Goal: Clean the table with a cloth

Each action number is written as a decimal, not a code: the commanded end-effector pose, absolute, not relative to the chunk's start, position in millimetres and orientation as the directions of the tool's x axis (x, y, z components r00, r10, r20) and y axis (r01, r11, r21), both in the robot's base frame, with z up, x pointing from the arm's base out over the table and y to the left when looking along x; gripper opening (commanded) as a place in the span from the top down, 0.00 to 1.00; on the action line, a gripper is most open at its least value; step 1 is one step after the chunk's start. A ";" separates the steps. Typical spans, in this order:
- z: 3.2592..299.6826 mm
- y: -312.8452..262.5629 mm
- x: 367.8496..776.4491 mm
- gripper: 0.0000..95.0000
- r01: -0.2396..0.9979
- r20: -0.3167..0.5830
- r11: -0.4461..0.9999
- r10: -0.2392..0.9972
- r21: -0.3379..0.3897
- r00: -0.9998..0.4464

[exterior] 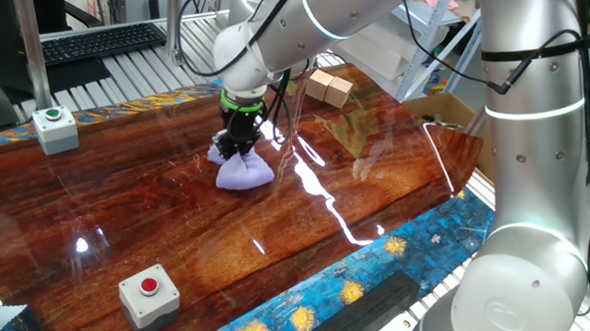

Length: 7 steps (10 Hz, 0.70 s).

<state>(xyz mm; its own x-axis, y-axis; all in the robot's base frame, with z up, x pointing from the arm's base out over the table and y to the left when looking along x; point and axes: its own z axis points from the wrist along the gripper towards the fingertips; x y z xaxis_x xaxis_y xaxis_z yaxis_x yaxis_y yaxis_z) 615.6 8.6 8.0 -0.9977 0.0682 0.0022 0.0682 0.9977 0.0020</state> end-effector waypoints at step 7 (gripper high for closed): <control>7.5 68.0 617.1 1.00 0.185 -0.002 0.983 0.185 -0.012 -0.983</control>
